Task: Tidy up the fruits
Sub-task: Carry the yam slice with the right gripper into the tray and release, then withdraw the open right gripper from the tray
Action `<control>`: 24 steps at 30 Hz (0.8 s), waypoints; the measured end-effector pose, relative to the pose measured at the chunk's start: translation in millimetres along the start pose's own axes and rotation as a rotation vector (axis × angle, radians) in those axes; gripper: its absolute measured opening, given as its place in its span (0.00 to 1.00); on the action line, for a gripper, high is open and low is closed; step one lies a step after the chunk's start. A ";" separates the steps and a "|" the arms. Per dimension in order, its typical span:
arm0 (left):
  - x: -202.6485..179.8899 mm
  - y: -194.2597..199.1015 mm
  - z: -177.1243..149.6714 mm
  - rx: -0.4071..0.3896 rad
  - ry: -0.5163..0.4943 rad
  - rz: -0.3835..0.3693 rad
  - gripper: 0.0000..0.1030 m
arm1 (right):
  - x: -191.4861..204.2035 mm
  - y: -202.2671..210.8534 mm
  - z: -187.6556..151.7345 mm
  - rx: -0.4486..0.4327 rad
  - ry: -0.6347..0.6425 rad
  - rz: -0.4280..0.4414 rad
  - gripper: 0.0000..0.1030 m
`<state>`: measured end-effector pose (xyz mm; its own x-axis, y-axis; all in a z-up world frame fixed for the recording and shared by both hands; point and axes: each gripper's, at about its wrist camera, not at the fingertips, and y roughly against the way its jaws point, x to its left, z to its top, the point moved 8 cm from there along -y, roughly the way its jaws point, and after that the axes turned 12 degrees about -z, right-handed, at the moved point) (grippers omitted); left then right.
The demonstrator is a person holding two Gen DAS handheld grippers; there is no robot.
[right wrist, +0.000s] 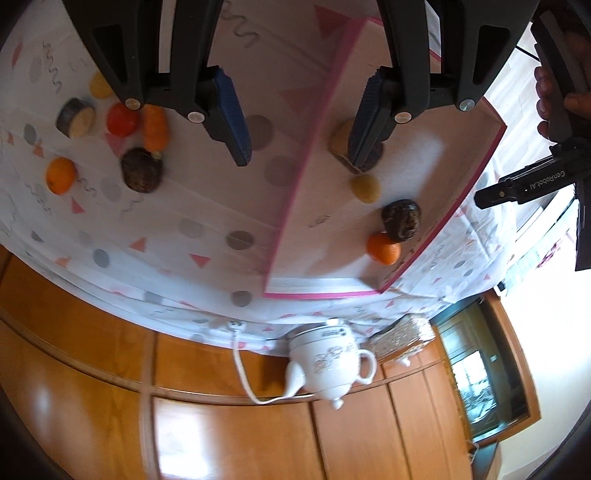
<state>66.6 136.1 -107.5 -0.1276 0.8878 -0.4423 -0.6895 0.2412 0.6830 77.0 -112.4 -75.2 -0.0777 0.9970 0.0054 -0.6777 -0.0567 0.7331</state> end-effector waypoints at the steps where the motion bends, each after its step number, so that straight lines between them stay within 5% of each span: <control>1: -0.5 0.2 -0.1 0.000 -0.001 -0.001 0.73 | -4.7 1.7 -1.1 -0.003 -0.009 -0.008 0.54; 14: -6.5 1.3 0.0 -0.002 -0.023 -0.008 0.73 | -101.3 27.6 -28.1 -0.015 -0.191 -0.192 0.54; 24: -14.5 -2.3 -2.0 0.008 -0.047 -0.009 0.73 | -223.7 45.9 -90.9 0.047 -0.451 -0.428 0.54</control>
<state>68.6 121.8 -103.8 -0.0879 0.9029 -0.4209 -0.6850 0.2520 0.6836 -3.3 -342.8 -104.6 0.5173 0.8557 -0.0164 -0.5469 0.3452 0.7627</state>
